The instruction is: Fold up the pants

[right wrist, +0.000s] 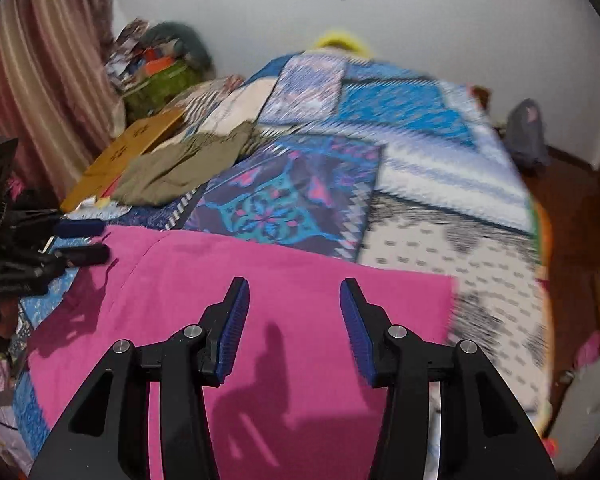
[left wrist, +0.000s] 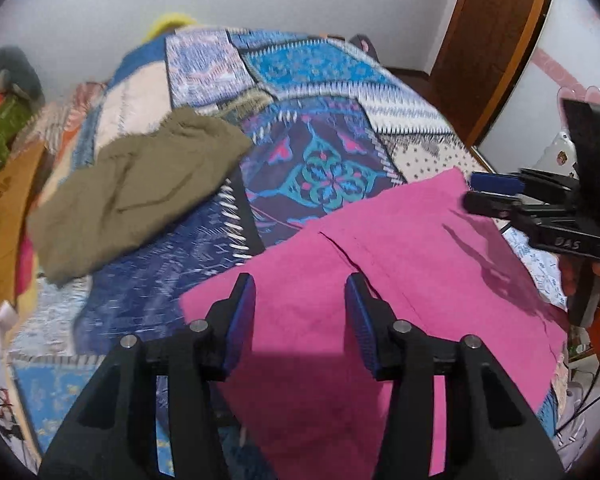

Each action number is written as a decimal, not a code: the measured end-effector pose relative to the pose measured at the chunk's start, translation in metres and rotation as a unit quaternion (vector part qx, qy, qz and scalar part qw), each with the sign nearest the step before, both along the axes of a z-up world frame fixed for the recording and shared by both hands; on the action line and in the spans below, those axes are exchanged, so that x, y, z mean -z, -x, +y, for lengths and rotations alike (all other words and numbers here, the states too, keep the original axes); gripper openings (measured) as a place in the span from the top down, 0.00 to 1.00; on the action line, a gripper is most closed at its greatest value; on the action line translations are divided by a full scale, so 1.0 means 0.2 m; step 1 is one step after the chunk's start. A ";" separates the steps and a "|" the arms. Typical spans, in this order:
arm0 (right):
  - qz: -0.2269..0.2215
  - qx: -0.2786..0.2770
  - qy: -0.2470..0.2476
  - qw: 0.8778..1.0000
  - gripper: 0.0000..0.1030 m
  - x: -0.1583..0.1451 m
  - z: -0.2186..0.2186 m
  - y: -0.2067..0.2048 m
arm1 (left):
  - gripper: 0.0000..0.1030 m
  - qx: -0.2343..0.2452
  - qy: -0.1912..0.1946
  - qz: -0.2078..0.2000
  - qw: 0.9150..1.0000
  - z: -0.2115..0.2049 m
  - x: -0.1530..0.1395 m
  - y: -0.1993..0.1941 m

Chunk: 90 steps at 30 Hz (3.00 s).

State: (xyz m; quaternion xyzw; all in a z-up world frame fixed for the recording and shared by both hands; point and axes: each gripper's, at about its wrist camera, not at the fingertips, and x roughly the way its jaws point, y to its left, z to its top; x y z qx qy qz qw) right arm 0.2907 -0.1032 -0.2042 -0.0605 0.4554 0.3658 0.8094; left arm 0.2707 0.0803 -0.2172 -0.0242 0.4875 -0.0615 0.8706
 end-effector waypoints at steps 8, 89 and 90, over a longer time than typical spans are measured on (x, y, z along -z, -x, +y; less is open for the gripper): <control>0.063 -0.030 0.034 0.997 0.58 0.24 0.04 -0.15 | 0.54 0.005 -0.029 -0.002 1.000 0.03 0.08 -0.01; -0.097 0.064 0.009 0.993 0.47 -0.25 -0.21 0.56 | 0.40 -0.095 0.035 -0.026 0.994 0.05 -0.19 0.77; -0.088 0.062 0.006 0.994 0.47 -0.23 -0.20 0.57 | 0.40 -0.094 0.039 -0.022 0.995 0.05 -0.18 0.80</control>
